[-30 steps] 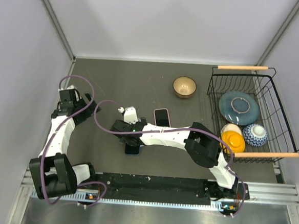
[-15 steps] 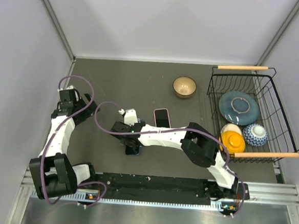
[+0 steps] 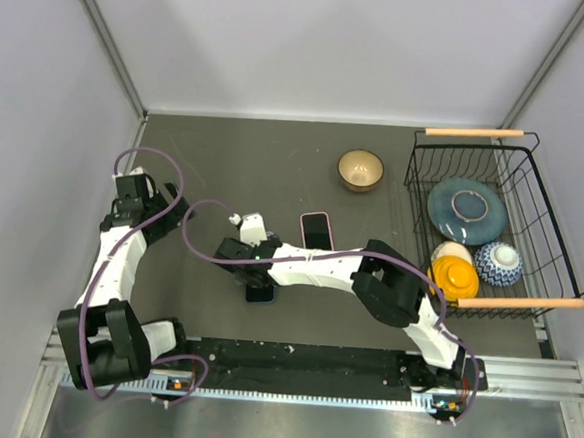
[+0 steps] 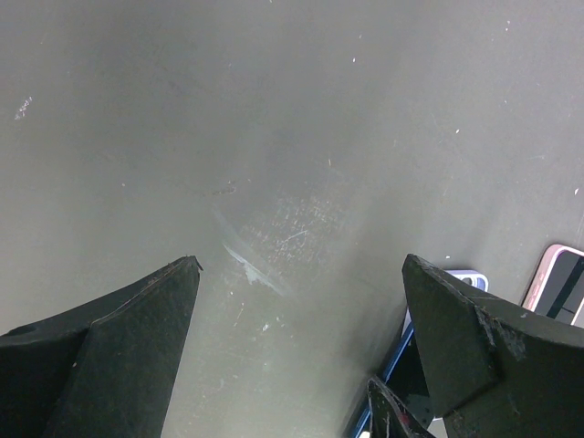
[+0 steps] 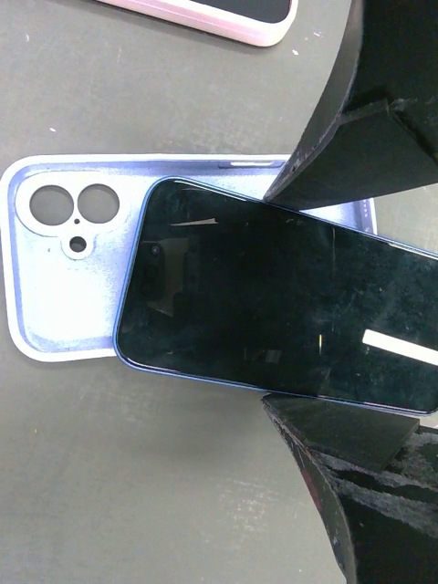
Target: Put the phone into the phone case
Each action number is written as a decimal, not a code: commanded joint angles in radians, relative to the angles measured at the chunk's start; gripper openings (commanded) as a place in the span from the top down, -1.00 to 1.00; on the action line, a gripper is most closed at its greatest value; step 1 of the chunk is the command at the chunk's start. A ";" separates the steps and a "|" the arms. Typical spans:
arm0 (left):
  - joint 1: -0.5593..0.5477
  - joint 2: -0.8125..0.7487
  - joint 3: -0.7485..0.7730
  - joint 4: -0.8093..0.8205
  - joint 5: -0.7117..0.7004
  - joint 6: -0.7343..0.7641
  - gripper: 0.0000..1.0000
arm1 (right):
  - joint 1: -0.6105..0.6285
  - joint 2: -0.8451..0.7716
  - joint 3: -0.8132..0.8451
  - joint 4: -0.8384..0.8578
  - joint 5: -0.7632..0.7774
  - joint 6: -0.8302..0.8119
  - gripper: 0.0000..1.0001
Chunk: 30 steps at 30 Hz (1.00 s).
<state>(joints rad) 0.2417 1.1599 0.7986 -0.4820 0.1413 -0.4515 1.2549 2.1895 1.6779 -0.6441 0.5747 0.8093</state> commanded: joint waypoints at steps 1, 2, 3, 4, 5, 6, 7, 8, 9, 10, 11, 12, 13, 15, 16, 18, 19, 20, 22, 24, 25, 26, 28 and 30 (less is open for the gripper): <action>0.008 -0.031 0.011 0.023 0.007 -0.004 -0.98 | 0.014 -0.023 0.048 -0.002 0.010 -0.036 -0.41; 0.008 -0.028 0.011 0.023 0.009 -0.004 -0.98 | 0.012 -0.027 0.048 -0.002 0.008 -0.041 -0.36; 0.007 -0.029 0.011 0.023 0.009 -0.004 -0.98 | 0.014 -0.036 0.046 0.000 0.007 -0.050 -0.35; 0.008 -0.029 0.011 0.023 0.012 -0.004 -0.98 | 0.015 -0.042 0.045 0.000 0.001 -0.056 -0.33; 0.008 -0.028 0.011 0.026 0.017 -0.004 -0.98 | 0.014 -0.051 0.045 0.001 -0.004 -0.061 -0.30; 0.007 -0.028 0.011 0.028 0.021 -0.003 -0.98 | 0.014 -0.066 0.043 0.001 -0.009 -0.077 -0.29; 0.007 -0.026 0.008 0.031 0.029 0.002 -0.98 | 0.014 -0.076 0.046 0.001 -0.018 -0.088 -0.27; 0.007 -0.026 0.004 0.040 0.043 0.007 -0.98 | 0.014 -0.085 0.048 0.003 -0.019 -0.102 -0.23; 0.007 -0.025 0.002 0.046 0.072 0.014 -0.98 | 0.012 -0.105 0.048 0.003 -0.021 -0.126 -0.19; 0.007 -0.025 0.001 0.049 0.089 0.019 -0.98 | 0.012 -0.112 0.045 0.003 -0.019 -0.136 -0.15; 0.008 -0.025 -0.001 0.054 0.101 0.023 -0.98 | 0.008 -0.122 0.042 0.003 -0.021 -0.151 -0.09; 0.007 -0.026 -0.004 0.059 0.109 0.025 -0.97 | -0.002 -0.129 0.037 0.004 -0.029 -0.157 -0.08; 0.008 -0.023 -0.004 0.059 0.110 0.028 -0.97 | -0.009 -0.140 0.031 0.007 -0.047 -0.166 -0.07; 0.007 -0.023 -0.006 0.063 0.119 0.028 -0.97 | -0.026 -0.151 0.025 0.012 -0.061 -0.185 -0.07; 0.007 -0.022 -0.007 0.066 0.135 0.028 -0.97 | -0.032 -0.161 0.011 0.020 -0.076 -0.191 -0.06; 0.007 -0.016 -0.010 0.071 0.145 0.028 -0.96 | -0.046 -0.172 -0.001 0.032 -0.098 -0.209 -0.06; 0.008 -0.014 -0.010 0.072 0.153 0.028 -0.96 | -0.060 -0.175 -0.013 0.047 -0.134 -0.214 -0.05; 0.008 -0.012 -0.012 0.074 0.153 0.030 -0.96 | -0.066 -0.183 -0.018 0.052 -0.150 -0.219 -0.03; 0.007 -0.011 -0.009 0.072 0.155 0.031 -0.96 | -0.078 -0.192 -0.027 0.067 -0.177 -0.229 0.01; 0.008 -0.009 -0.009 0.074 0.156 0.031 -0.96 | -0.087 -0.200 -0.027 0.072 -0.205 -0.248 0.03; 0.007 -0.008 -0.007 0.072 0.155 0.033 -0.96 | -0.101 -0.200 -0.027 0.072 -0.220 -0.257 0.04; 0.007 -0.006 -0.009 0.074 0.156 0.031 -0.96 | -0.110 -0.194 -0.021 0.072 -0.240 -0.275 0.05; 0.007 -0.005 -0.007 0.072 0.156 0.033 -0.95 | -0.135 -0.194 -0.014 0.072 -0.298 -0.289 0.10; 0.008 -0.005 -0.007 0.071 0.156 0.034 -0.96 | -0.149 -0.204 -0.018 0.072 -0.329 -0.308 0.14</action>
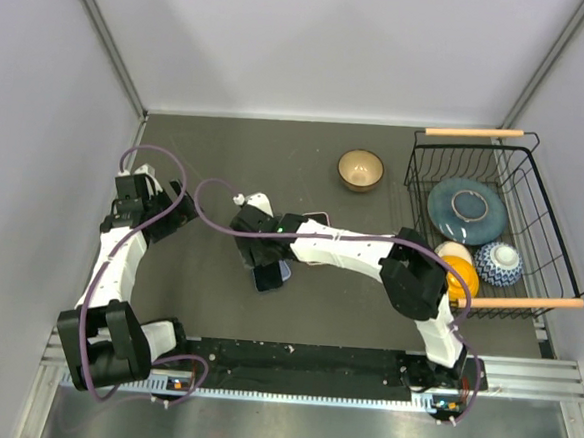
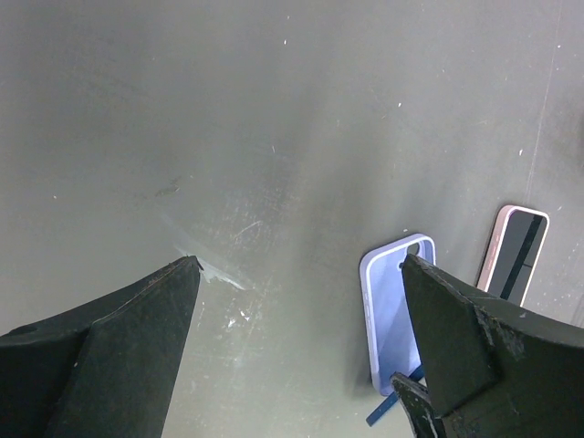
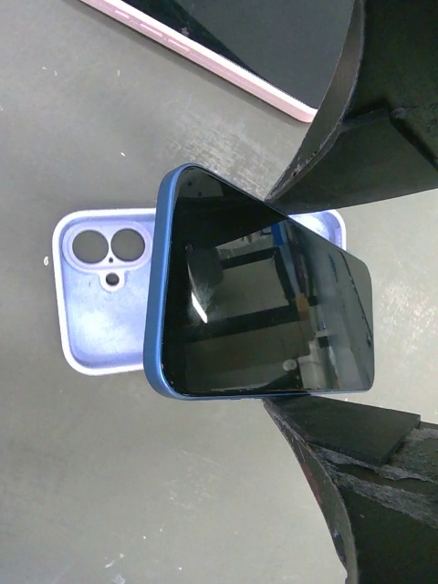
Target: Put the phone into the phone case
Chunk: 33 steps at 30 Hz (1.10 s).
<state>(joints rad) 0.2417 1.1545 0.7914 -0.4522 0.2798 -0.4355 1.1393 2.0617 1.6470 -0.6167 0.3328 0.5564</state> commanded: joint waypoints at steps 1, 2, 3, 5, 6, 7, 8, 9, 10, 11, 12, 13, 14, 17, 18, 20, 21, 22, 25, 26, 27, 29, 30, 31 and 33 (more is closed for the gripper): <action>0.008 -0.001 -0.001 0.041 0.018 0.018 -0.96 | -0.041 -0.080 0.013 0.043 -0.095 -0.062 0.14; 0.007 -0.001 -0.001 0.043 0.018 0.018 -0.96 | -0.052 -0.083 0.016 0.040 -0.104 -0.075 0.15; 0.007 -0.001 -0.001 0.043 0.019 0.018 -0.95 | -0.058 -0.086 0.020 0.040 -0.113 -0.081 0.16; 0.008 0.002 -0.001 0.044 0.019 0.017 -0.95 | -0.067 -0.084 0.028 0.034 -0.120 -0.101 0.17; 0.008 0.002 -0.001 0.044 0.019 0.018 -0.95 | -0.069 -0.083 0.039 0.032 -0.123 -0.107 0.18; 0.008 0.004 -0.001 0.043 0.022 0.018 -0.95 | -0.072 -0.083 0.042 0.029 -0.126 -0.113 0.18; 0.008 0.004 -0.001 0.043 0.024 0.018 -0.95 | -0.076 -0.083 0.049 0.026 -0.139 -0.115 0.19; 0.008 0.004 -0.003 0.043 0.022 0.018 -0.95 | -0.079 -0.083 0.056 0.023 -0.147 -0.116 0.21; 0.007 0.004 -0.003 0.043 0.022 0.018 -0.95 | -0.079 -0.086 0.057 0.021 -0.155 -0.118 0.21; 0.008 0.004 -0.003 0.043 0.021 0.018 -0.95 | -0.079 -0.086 0.065 0.020 -0.158 -0.121 0.21; 0.007 0.002 -0.003 0.044 0.022 0.020 -0.95 | -0.079 -0.087 0.068 0.020 -0.161 -0.124 0.22; 0.008 0.004 -0.003 0.044 0.022 0.020 -0.95 | -0.079 -0.090 0.071 0.018 -0.166 -0.128 0.21; 0.008 0.004 -0.003 0.043 0.019 0.020 -0.95 | -0.079 -0.092 0.077 0.015 -0.170 -0.133 0.22; 0.007 0.005 -0.003 0.043 0.022 0.020 -0.95 | -0.079 -0.101 0.086 0.012 -0.187 -0.144 0.23; 0.008 0.005 -0.003 0.043 0.022 0.018 -0.95 | -0.079 -0.103 0.086 0.012 -0.190 -0.145 0.24; 0.008 0.004 -0.003 0.044 0.022 0.017 -0.95 | -0.079 -0.106 0.099 0.011 -0.213 -0.157 0.24; 0.008 0.004 -0.003 0.044 0.024 0.015 -0.95 | -0.079 -0.106 0.100 0.012 -0.221 -0.161 0.24; 0.007 0.004 -0.004 0.047 0.024 0.015 -0.95 | -0.079 -0.106 0.105 0.012 -0.225 -0.174 0.24; 0.007 0.005 -0.004 0.047 0.022 0.015 -0.95 | -0.079 -0.104 0.119 0.012 -0.239 -0.226 0.24; 0.007 0.005 -0.004 0.046 0.025 0.014 -0.95 | -0.079 -0.098 0.125 0.012 -0.238 -0.245 0.24; 0.007 0.004 -0.004 0.047 0.024 0.015 -0.95 | -0.079 -0.091 0.128 0.014 -0.233 -0.260 0.24; 0.007 0.004 -0.006 0.046 0.022 0.014 -0.95 | -0.079 -0.081 0.129 0.017 -0.218 -0.308 0.24; 0.008 0.004 -0.006 0.047 0.022 0.014 -0.95 | -0.079 -0.068 0.131 0.020 -0.215 -0.322 0.25; 0.007 0.002 -0.006 0.046 0.024 0.014 -0.95 | -0.079 -0.061 0.129 0.024 -0.216 -0.354 0.26; 0.007 0.004 -0.006 0.047 0.024 0.014 -0.95 | -0.079 -0.045 0.131 0.034 -0.232 -0.380 0.27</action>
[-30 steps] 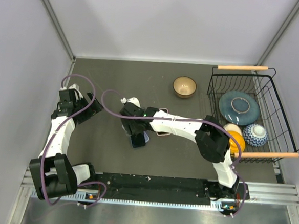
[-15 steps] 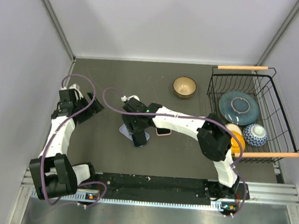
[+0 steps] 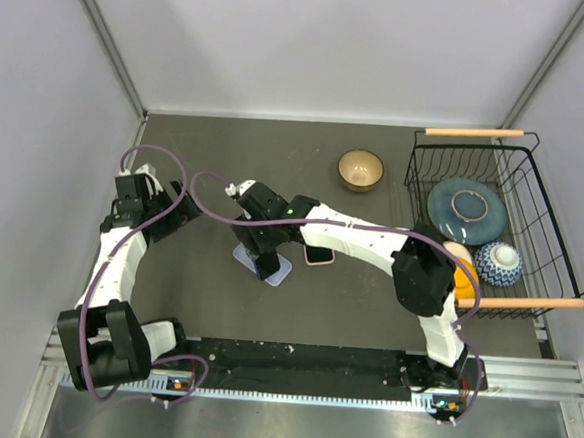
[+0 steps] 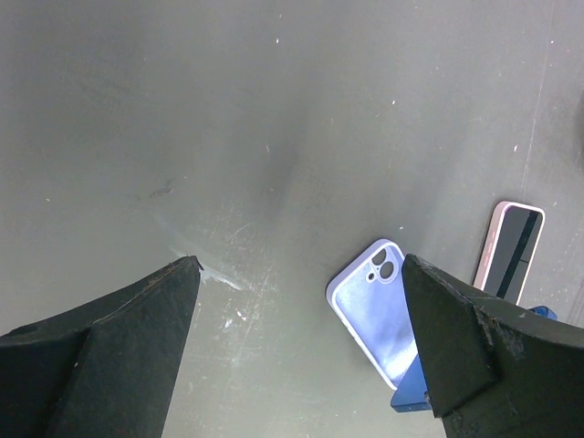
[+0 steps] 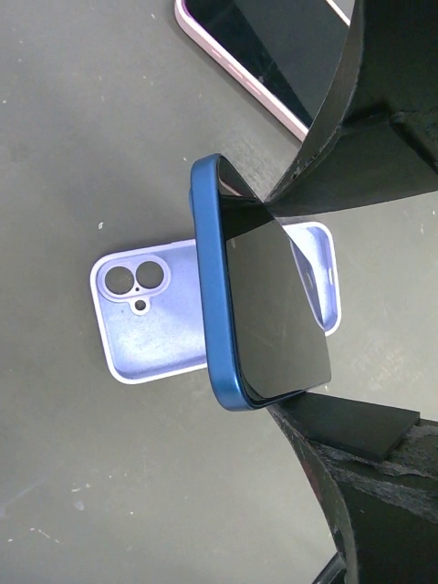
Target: Put the phone into the phone case
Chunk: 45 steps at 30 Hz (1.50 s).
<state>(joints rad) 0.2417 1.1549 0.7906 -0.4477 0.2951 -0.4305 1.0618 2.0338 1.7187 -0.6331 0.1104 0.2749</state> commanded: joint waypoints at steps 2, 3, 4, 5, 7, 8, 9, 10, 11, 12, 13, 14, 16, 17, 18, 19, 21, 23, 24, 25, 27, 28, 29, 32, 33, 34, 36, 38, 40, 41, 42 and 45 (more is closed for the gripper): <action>0.008 0.003 -0.005 0.041 0.009 0.009 -0.95 | 0.000 0.006 0.056 0.056 -0.029 -0.138 0.28; 0.008 0.005 -0.005 0.041 0.006 0.010 -0.95 | 0.003 0.011 0.053 0.062 -0.029 -0.152 0.29; 0.007 0.003 -0.005 0.040 0.006 0.010 -0.95 | 0.007 0.020 0.048 0.068 -0.029 -0.181 0.29; 0.007 0.002 -0.005 0.041 0.004 0.010 -0.95 | 0.009 0.020 0.030 0.078 -0.019 -0.196 0.30; 0.008 0.002 -0.005 0.041 0.003 0.010 -0.95 | 0.023 0.023 0.007 0.110 -0.018 -0.238 0.31; 0.008 0.003 -0.007 0.043 0.001 0.010 -0.95 | 0.029 0.022 -0.013 0.119 -0.020 -0.249 0.31; 0.008 0.005 -0.004 0.040 0.001 0.009 -0.95 | 0.033 0.022 -0.025 0.128 -0.015 -0.256 0.32; 0.007 0.006 -0.002 0.040 0.003 0.009 -0.95 | 0.041 0.020 -0.036 0.147 -0.008 -0.261 0.32; 0.008 0.008 -0.002 0.040 0.003 0.009 -0.95 | 0.044 0.023 -0.053 0.156 0.014 -0.261 0.32; 0.008 0.009 -0.002 0.040 0.003 0.009 -0.95 | 0.044 0.022 -0.059 0.159 0.018 -0.263 0.33; 0.007 0.008 -0.004 0.040 0.001 0.009 -0.95 | 0.043 0.025 -0.067 0.168 0.018 -0.264 0.33; 0.008 0.008 -0.004 0.040 0.001 0.009 -0.95 | 0.044 0.026 -0.074 0.171 0.024 -0.264 0.33; 0.007 0.006 -0.005 0.037 0.003 0.009 -0.95 | 0.044 0.028 -0.082 0.173 0.025 -0.267 0.33; 0.008 0.003 -0.005 0.037 -0.007 0.009 -0.94 | 0.044 0.029 -0.091 0.176 0.022 -0.267 0.33; 0.008 0.002 -0.008 0.034 -0.010 0.007 -0.94 | 0.044 0.028 -0.094 0.176 0.023 -0.260 0.34; 0.008 0.002 -0.011 0.032 -0.013 0.003 -0.94 | 0.046 0.029 -0.105 0.177 0.026 -0.256 0.34; 0.008 -0.012 -0.022 0.032 0.005 -0.010 -0.92 | 0.044 0.026 -0.120 0.184 0.031 -0.250 0.34; 0.008 -0.021 -0.030 0.037 0.036 -0.028 -0.90 | 0.043 0.020 -0.145 0.194 0.031 -0.247 0.34; 0.008 -0.021 -0.040 0.041 0.048 -0.034 -0.89 | 0.046 0.016 -0.154 0.197 0.029 -0.243 0.34; 0.008 -0.023 -0.045 0.044 0.064 -0.040 -0.89 | 0.044 0.009 -0.163 0.199 0.028 -0.240 0.33; 0.008 -0.026 -0.065 0.056 0.120 -0.051 -0.83 | 0.044 0.003 -0.169 0.199 0.032 -0.220 0.31; 0.007 -0.027 -0.074 0.064 0.140 -0.053 -0.80 | 0.044 -0.013 -0.172 0.199 0.028 -0.215 0.29; 0.007 -0.030 -0.083 0.070 0.154 -0.056 -0.77 | 0.043 -0.021 -0.174 0.199 0.023 -0.209 0.21; 0.004 -0.043 -0.128 0.101 0.210 -0.053 -0.72 | 0.024 -0.063 -0.180 0.197 -0.024 -0.180 -0.01; 0.001 -0.046 -0.151 0.109 0.225 -0.051 -0.72 | 0.006 -0.073 -0.183 0.199 -0.049 -0.171 -0.09; -0.001 -0.049 -0.160 0.118 0.243 -0.053 -0.70 | -0.003 -0.086 -0.185 0.199 -0.092 -0.169 -0.15; -0.016 -0.052 -0.185 0.119 0.249 -0.053 -0.68 | -0.025 -0.089 -0.183 0.197 -0.106 -0.175 -0.30; -0.039 -0.058 -0.211 0.138 0.253 -0.057 -0.63 | -0.039 -0.089 -0.186 0.196 -0.133 -0.186 -0.43; -0.053 -0.057 -0.224 0.164 0.250 -0.071 -0.60 | -0.068 -0.083 -0.189 0.196 -0.171 -0.186 -0.47; -0.061 -0.054 -0.237 0.175 0.253 -0.079 -0.58 | -0.080 -0.074 -0.191 0.194 -0.198 -0.184 -0.51; -0.061 -0.047 -0.241 0.185 0.260 -0.088 -0.58 | -0.089 -0.069 -0.191 0.193 -0.231 -0.183 -0.54; -0.070 -0.011 -0.240 0.221 0.276 -0.119 -0.56 | -0.111 -0.054 -0.199 0.188 -0.290 -0.197 -0.65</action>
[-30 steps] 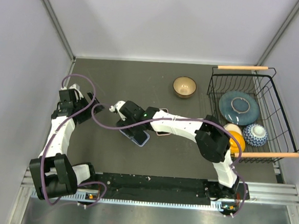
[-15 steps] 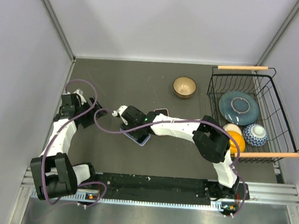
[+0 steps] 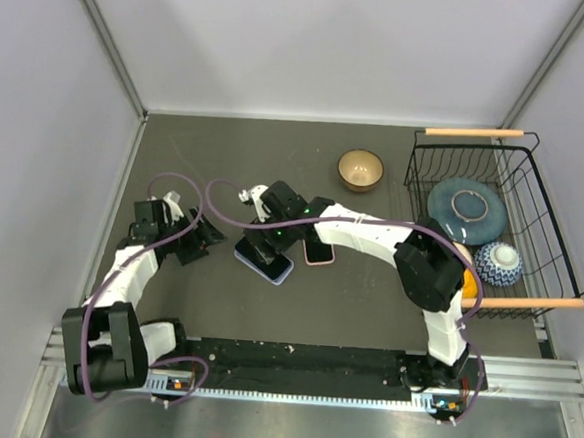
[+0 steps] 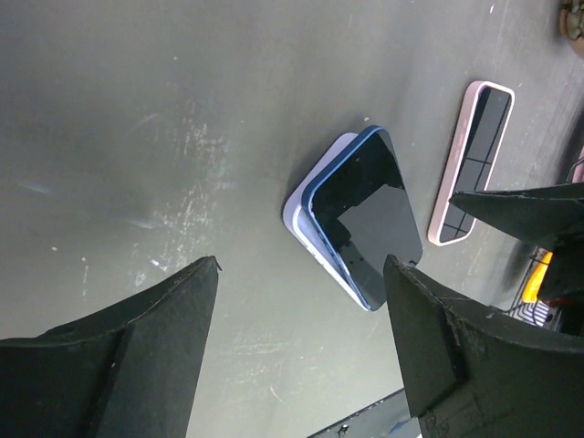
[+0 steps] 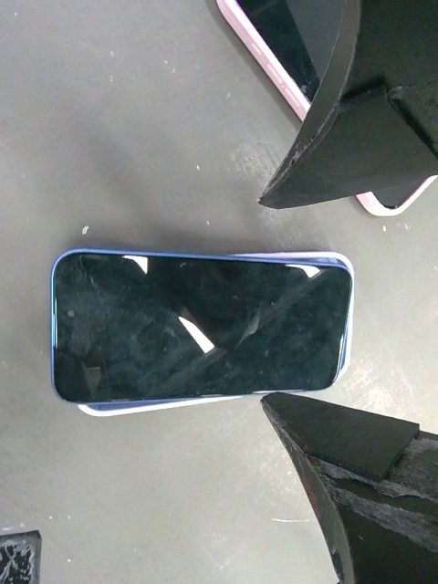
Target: Put the phone into the phone case
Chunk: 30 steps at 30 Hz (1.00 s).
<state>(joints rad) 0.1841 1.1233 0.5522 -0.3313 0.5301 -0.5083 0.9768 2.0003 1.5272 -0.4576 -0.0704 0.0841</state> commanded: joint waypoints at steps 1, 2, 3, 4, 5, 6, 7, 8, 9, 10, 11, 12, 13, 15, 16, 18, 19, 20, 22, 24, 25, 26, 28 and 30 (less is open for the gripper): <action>-0.021 0.039 0.002 0.112 0.038 -0.051 -0.57 | -0.027 -0.015 -0.009 0.013 -0.117 -0.010 -0.68; -0.024 0.046 0.008 0.123 0.034 -0.056 -0.56 | -0.029 -0.008 -0.007 0.013 -0.124 -0.012 -0.69; -0.031 0.053 0.012 0.129 0.031 -0.061 -0.56 | -0.029 0.011 -0.006 0.013 -0.135 -0.010 -0.69; -0.038 0.068 0.015 0.130 0.027 -0.070 -0.56 | -0.032 0.018 -0.002 0.014 -0.150 -0.007 -0.70; -0.043 0.078 0.021 0.139 0.019 -0.070 -0.55 | -0.032 0.026 -0.002 0.013 -0.152 0.003 -0.70; -0.049 0.085 0.025 0.143 0.013 -0.073 -0.54 | -0.032 0.037 -0.007 0.014 -0.158 0.006 -0.70; -0.061 0.107 0.028 0.143 0.008 -0.073 -0.54 | -0.032 0.040 -0.010 0.013 -0.167 0.011 -0.70; -0.069 0.116 0.035 0.146 0.001 -0.072 -0.54 | -0.032 0.043 -0.015 0.016 -0.176 0.025 -0.70; -0.080 0.137 0.040 0.146 -0.013 -0.065 -0.56 | -0.032 0.048 -0.022 0.016 -0.189 0.032 -0.69; -0.093 0.148 0.049 0.143 -0.021 -0.064 -0.57 | -0.032 0.049 -0.027 0.016 -0.192 0.042 -0.68; -0.100 0.158 0.052 0.141 -0.031 -0.064 -0.57 | -0.033 0.048 -0.032 0.016 -0.195 0.060 -0.67; -0.106 0.171 0.052 0.140 -0.044 -0.064 -0.57 | -0.032 0.042 -0.053 0.023 -0.206 0.071 -0.66; -0.115 0.176 0.054 0.140 -0.053 -0.065 -0.57 | -0.030 0.026 -0.068 0.033 -0.210 0.084 -0.65; -0.123 0.182 0.052 0.140 -0.070 -0.067 -0.56 | -0.027 0.000 -0.123 0.069 -0.219 0.137 -0.62; -0.130 0.176 0.054 0.138 -0.097 -0.064 -0.55 | -0.024 -0.027 -0.146 0.086 -0.227 0.155 -0.61; -0.140 0.170 0.060 0.138 -0.119 -0.049 -0.54 | -0.004 -0.064 -0.221 0.131 -0.232 0.209 -0.59; -0.144 0.170 0.074 0.133 -0.130 -0.041 -0.51 | 0.005 -0.078 -0.243 0.166 -0.229 0.227 -0.57; -0.144 0.170 0.084 0.132 -0.131 -0.030 -0.50 | 0.013 -0.101 -0.263 0.183 -0.227 0.256 -0.56; -0.144 0.171 0.135 0.095 -0.148 0.002 -0.47 | 0.033 -0.120 -0.315 0.236 -0.241 0.281 -0.52; -0.146 0.171 0.169 0.081 -0.157 0.028 -0.42 | 0.043 -0.136 -0.344 0.254 -0.226 0.305 -0.50; -0.146 0.176 0.198 0.081 -0.156 0.034 -0.40 | 0.048 -0.140 -0.348 0.255 -0.221 0.310 -0.50; -0.147 0.182 0.212 0.087 -0.135 0.040 -0.35 | 0.049 -0.140 -0.351 0.255 -0.221 0.318 -0.49; -0.155 0.223 0.256 0.089 -0.093 0.056 -0.29 | 0.057 -0.136 -0.352 0.255 -0.224 0.319 -0.48; -0.167 0.281 0.285 0.083 -0.035 0.073 -0.20 | 0.065 -0.132 -0.351 0.258 -0.221 0.319 -0.48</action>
<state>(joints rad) 0.0383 1.3239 0.7589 -0.2626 0.4126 -0.4957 1.0191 1.8923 1.1900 -0.2291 -0.2729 0.3641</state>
